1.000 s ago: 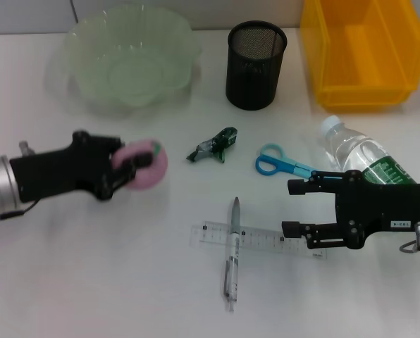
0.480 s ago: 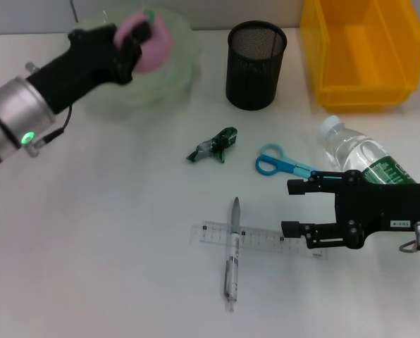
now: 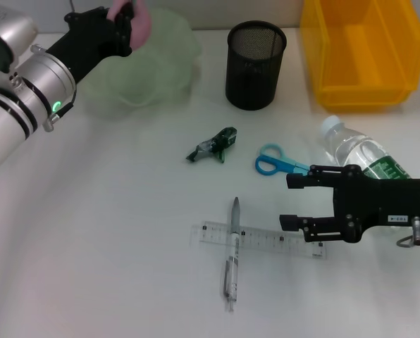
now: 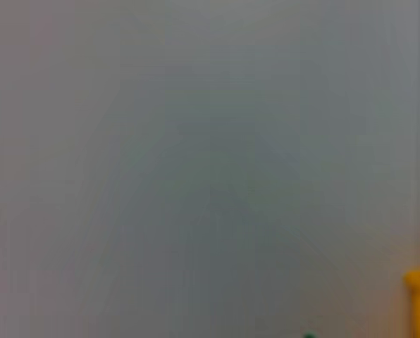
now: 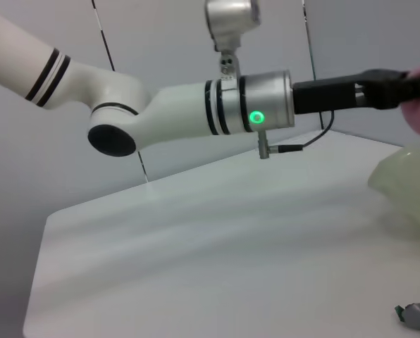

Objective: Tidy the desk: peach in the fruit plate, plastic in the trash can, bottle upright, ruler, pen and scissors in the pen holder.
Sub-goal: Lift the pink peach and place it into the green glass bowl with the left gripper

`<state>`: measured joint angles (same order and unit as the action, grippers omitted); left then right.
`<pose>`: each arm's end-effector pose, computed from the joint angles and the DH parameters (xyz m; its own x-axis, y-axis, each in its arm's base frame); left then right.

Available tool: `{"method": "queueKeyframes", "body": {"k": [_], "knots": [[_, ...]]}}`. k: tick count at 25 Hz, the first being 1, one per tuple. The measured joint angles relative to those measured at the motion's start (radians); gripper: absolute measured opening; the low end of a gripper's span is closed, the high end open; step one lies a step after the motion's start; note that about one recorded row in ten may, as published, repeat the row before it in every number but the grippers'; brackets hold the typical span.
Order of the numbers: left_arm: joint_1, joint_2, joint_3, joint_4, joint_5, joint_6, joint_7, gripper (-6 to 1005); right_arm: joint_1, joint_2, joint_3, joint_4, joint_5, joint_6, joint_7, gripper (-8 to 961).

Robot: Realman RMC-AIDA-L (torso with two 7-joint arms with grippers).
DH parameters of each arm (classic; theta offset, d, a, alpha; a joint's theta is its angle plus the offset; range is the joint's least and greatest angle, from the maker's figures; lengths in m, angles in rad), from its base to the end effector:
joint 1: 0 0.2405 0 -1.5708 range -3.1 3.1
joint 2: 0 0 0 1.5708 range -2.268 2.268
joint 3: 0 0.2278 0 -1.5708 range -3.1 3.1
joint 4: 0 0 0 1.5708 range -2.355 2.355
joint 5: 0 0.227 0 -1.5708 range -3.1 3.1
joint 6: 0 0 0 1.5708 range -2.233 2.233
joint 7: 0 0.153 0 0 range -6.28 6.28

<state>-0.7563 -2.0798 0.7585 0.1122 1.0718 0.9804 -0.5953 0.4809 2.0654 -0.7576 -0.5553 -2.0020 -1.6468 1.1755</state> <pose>-0.2341 0.4225 -0.0249 0.7216 0.0524 0.6903 0.6158 -0.5042 -0.6055 0.2594 0.2949 -0.0163 0.8354 -0.2618 -0.4833 -0.3287 -0.9427 -0.0576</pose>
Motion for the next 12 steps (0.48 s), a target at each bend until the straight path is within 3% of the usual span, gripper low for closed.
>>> {"method": "queueKeyframes", "body": {"k": [3, 12], "knots": [[-0.025, 0.000, -0.001, -0.028, -0.074, -0.088, 0.083, 47, 0.002, 0.002, -0.001, 0.000, 0.000, 0.006, 0.000, 765], [-0.025, 0.000, 0.001, -0.030, -0.084, -0.099, 0.120, 74, 0.001, 0.006, 0.000, 0.000, 0.000, 0.011, -0.001, 765]]}}
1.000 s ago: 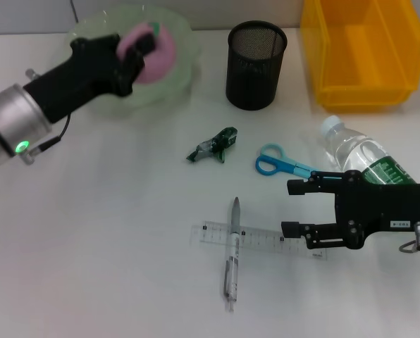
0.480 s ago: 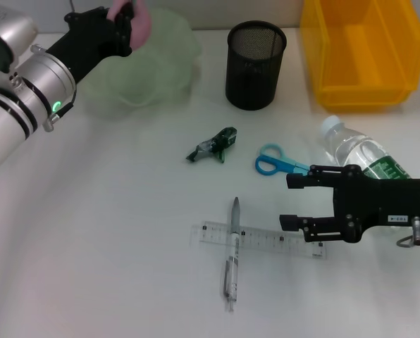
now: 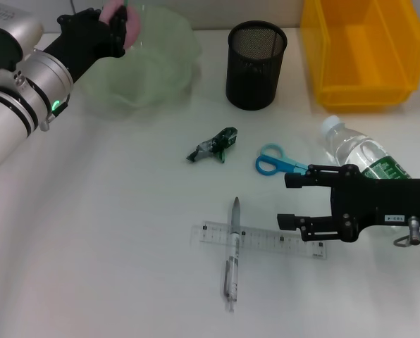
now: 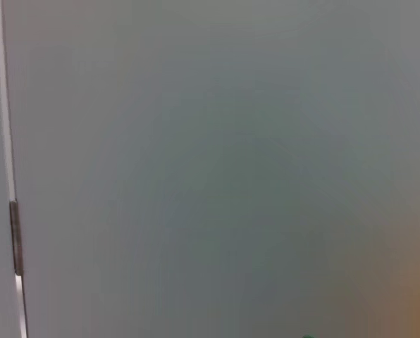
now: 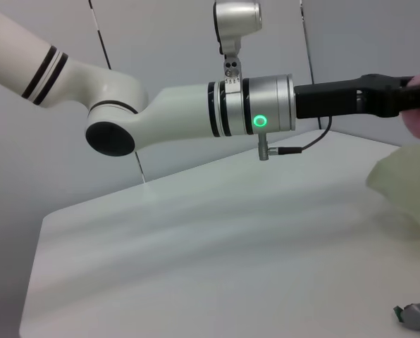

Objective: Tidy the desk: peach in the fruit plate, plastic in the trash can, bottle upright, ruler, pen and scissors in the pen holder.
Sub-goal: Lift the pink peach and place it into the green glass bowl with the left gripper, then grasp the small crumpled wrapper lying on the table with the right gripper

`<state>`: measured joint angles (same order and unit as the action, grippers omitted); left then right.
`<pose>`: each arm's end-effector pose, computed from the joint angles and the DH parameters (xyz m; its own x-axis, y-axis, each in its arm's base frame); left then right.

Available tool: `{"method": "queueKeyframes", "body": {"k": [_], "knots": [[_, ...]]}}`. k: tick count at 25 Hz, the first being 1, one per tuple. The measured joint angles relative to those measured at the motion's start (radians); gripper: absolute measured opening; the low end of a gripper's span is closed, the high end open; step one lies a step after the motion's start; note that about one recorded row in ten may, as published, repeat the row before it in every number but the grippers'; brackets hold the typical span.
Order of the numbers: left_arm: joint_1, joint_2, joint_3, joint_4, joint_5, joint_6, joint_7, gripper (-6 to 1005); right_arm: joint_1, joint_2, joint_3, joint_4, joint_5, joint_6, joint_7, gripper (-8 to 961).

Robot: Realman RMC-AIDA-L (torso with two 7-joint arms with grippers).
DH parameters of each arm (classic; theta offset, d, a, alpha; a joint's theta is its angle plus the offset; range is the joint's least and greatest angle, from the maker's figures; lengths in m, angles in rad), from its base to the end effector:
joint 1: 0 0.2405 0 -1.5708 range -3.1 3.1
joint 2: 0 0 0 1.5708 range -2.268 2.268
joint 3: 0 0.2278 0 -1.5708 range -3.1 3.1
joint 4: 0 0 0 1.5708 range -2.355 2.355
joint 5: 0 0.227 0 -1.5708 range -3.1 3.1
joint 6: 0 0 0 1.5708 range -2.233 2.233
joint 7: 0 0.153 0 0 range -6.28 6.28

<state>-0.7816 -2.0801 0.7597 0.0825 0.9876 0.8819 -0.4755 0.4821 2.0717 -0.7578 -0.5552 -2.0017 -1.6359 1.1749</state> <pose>-0.2428 0.4305 -0.0268 0.7724 0.0734 0.6309 0.5946 -0.4328 -0.6776 0.2586 0.2958 -0.0189 0.8350 -0.2625 -0.4836 -0.3318 -0.9413 -0.0620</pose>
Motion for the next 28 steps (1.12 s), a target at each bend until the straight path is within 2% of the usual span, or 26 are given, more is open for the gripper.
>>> {"method": "queueKeyframes", "body": {"k": [15, 20, 24, 28], "knots": [[-0.013, 0.000, -0.002, -0.007, -0.003, -0.020, 0.021, 455, 0.004, 0.002, 0.000, 0.000, 0.000, 0.013, 0.000, 765], [-0.014, -0.001, -0.002, -0.007, -0.003, -0.018, 0.019, 713, 0.002, 0.003, 0.000, 0.000, 0.000, 0.013, 0.000, 766], [-0.012, -0.001, 0.001, -0.005, -0.002, 0.007, -0.003, 781, 0.001, 0.004, 0.000, 0.000, 0.000, 0.019, 0.000, 766], [0.042, 0.006, 0.063, 0.038, 0.017, 0.152, -0.193, 798, -0.001, 0.004, 0.000, 0.002, 0.000, 0.033, 0.000, 766]]}}
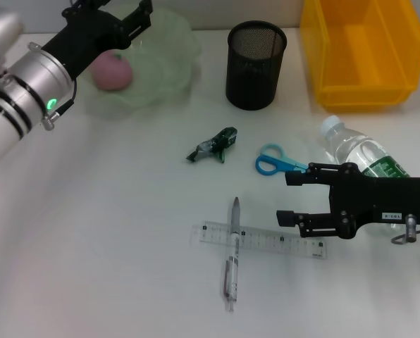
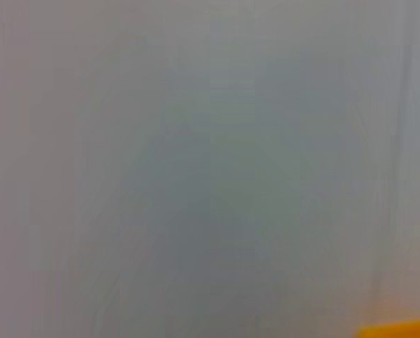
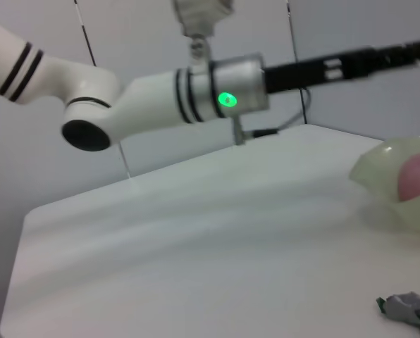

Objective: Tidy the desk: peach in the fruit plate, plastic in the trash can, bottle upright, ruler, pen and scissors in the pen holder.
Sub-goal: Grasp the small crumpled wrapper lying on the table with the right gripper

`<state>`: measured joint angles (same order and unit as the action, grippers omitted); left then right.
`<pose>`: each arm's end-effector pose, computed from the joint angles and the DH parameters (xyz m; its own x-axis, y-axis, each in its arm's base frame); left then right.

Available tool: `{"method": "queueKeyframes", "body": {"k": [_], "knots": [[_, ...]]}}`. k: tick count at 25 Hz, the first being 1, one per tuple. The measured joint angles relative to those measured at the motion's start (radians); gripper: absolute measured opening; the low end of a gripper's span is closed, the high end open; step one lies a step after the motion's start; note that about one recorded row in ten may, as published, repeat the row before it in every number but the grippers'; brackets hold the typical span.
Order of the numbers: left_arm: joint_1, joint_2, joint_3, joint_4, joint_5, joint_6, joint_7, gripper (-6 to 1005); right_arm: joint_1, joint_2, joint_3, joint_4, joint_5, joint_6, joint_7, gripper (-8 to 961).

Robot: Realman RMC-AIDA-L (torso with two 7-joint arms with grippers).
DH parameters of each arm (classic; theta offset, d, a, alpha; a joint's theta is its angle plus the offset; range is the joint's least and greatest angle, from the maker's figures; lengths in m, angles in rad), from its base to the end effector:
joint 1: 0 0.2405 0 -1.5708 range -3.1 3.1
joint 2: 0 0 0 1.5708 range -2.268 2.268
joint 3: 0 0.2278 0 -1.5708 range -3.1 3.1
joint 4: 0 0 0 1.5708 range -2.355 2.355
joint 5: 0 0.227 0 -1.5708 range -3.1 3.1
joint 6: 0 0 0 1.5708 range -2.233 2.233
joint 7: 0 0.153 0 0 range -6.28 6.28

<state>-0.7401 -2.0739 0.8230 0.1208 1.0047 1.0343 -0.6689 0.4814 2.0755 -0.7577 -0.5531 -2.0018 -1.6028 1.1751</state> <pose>-0.2311 0.4193 -0.0190 0.6593 0.0505 0.7502 0.6597 -0.5175 -0.5449 0.2613 0.2987 -0.0212 0.8378 -0.2687 -0.4753 -0.3473 -0.9340 -0.0842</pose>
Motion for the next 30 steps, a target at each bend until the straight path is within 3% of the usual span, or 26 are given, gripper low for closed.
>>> {"method": "queueKeyframes", "body": {"k": [6, 10, 14, 17, 18, 19, 20, 22, 23, 27, 28, 30], "knots": [[0.140, 0.010, 0.250, 0.194, 0.002, 0.158, -0.265, 798, 0.006, 0.000, 0.000, 0.014, 0.000, 0.007, 0.000, 766], [0.227, 0.042, 0.402, 0.282, 0.036, 0.241, -0.373, 798, 0.008, 0.000, 0.000, 0.013, 0.000, 0.017, 0.000, 766], [0.247, 0.060, 0.407, 0.288, 0.095, 0.288, -0.419, 798, 0.013, -0.001, 0.000, 0.011, 0.000, 0.032, 0.000, 766], [0.247, 0.060, 0.407, 0.288, 0.095, 0.288, -0.419, 798, 0.018, -0.003, 0.000, 0.013, 0.000, 0.034, 0.000, 766], [0.273, 0.090, 0.400, 0.288, 0.193, 0.377, -0.460, 798, 0.020, -0.004, 0.000, 0.014, 0.000, 0.037, 0.000, 766], [0.273, 0.090, 0.400, 0.288, 0.193, 0.377, -0.460, 798, 0.023, -0.004, 0.000, 0.014, 0.000, 0.043, 0.000, 766], [0.303, 0.109, 0.399, 0.304, 0.269, 0.441, -0.459, 798, 0.023, -0.004, 0.000, 0.014, 0.000, 0.043, 0.000, 766], [0.303, 0.109, 0.399, 0.304, 0.269, 0.441, -0.459, 798, 0.028, -0.004, -0.002, 0.014, 0.000, 0.051, 0.000, 766], [0.322, 0.125, 0.399, 0.316, 0.353, 0.479, -0.464, 798, 0.032, -0.005, -0.004, 0.014, 0.000, 0.055, 0.000, 766], [0.322, 0.125, 0.399, 0.316, 0.353, 0.479, -0.464, 798, 0.043, -0.007, -0.008, 0.016, -0.001, 0.059, 0.000, 765], [0.329, 0.137, 0.398, 0.315, 0.437, 0.491, -0.477, 798, 0.044, -0.007, -0.008, 0.016, -0.001, 0.059, 0.000, 765], [0.345, 0.142, 0.395, 0.316, 0.500, 0.506, -0.471, 798, 0.046, -0.008, -0.008, 0.016, -0.002, 0.059, 0.000, 765]]}}
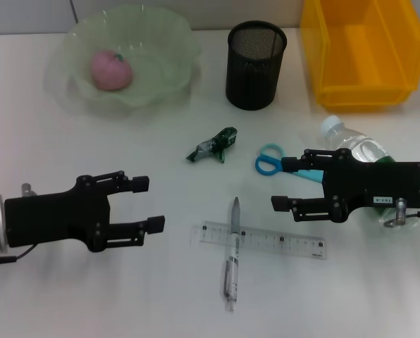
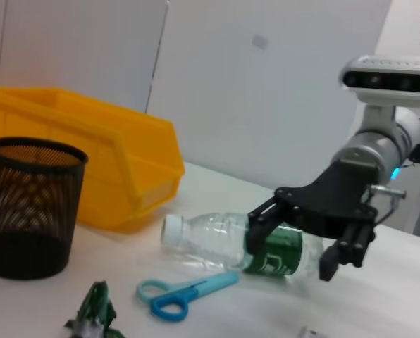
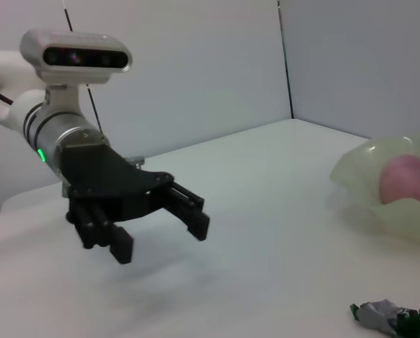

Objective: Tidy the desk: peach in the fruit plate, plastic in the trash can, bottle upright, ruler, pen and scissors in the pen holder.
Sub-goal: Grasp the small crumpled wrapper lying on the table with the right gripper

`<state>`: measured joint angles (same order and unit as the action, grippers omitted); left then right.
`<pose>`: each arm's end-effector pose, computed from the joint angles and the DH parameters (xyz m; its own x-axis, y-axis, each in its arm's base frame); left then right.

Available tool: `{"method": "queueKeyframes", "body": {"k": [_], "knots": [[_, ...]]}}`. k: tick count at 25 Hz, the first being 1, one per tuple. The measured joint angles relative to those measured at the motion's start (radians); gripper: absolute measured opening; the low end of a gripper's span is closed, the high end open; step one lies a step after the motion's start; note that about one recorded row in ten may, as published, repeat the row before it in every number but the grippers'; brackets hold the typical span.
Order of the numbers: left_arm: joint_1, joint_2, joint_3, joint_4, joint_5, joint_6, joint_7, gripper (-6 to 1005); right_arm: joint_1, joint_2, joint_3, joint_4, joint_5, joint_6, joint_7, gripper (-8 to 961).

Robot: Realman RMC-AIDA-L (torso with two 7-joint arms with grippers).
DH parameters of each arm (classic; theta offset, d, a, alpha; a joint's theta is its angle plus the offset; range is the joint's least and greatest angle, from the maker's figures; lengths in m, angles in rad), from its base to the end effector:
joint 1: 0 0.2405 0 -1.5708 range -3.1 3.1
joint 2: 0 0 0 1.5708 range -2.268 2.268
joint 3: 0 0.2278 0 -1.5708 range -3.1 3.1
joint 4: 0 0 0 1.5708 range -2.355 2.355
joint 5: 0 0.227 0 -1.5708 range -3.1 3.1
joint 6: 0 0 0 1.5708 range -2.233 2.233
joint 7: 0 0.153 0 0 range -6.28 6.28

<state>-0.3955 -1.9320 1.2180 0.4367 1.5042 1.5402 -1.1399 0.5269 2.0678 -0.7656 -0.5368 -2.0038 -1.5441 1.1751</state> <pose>-0.2805 0.2833 -0.0120 0.7976 0.3057 0.5199 0.3942 -0.9167 -0.0656 0.2557 0.3151 -0.0231 0.8590 -0.2471 -0.4484 -0.3319 -0.9356 -0.1201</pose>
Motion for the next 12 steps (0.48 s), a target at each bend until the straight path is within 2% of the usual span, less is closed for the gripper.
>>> {"method": "queueKeyframes", "body": {"k": [5, 12], "knots": [[0.020, -0.007, -0.038, 0.002, 0.007, 0.046, 0.041, 798, 0.001, 0.000, 0.005, -0.001, 0.000, 0.003, -0.001, 764], [0.020, -0.013, -0.042, 0.001, 0.011, 0.048, 0.051, 799, 0.015, 0.002, 0.008, -0.022, 0.008, 0.018, 0.052, 763]]}}
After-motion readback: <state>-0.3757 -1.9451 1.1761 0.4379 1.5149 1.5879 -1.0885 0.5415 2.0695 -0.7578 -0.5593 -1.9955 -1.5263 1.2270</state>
